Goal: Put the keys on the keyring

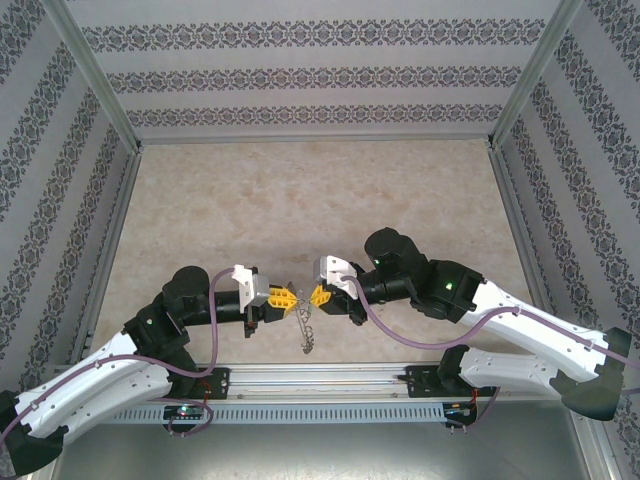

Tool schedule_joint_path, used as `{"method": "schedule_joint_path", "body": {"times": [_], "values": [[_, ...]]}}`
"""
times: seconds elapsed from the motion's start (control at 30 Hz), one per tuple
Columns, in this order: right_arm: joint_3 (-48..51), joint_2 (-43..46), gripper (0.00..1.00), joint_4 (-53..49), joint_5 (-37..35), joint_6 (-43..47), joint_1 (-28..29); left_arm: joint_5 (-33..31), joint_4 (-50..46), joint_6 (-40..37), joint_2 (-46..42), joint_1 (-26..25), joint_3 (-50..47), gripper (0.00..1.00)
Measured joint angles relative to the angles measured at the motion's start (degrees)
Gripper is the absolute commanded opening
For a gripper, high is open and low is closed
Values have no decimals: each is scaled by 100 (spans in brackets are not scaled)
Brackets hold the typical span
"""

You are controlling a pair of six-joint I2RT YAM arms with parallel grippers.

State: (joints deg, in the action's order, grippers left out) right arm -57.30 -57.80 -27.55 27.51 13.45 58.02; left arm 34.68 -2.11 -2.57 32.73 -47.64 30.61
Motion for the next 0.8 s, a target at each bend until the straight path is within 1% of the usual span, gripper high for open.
{"method": "schedule_joint_path", "body": {"times": [0.8], "values": [[0,-136,0,55,2,2,0,-22,2,2,0,0,0,0]]}}
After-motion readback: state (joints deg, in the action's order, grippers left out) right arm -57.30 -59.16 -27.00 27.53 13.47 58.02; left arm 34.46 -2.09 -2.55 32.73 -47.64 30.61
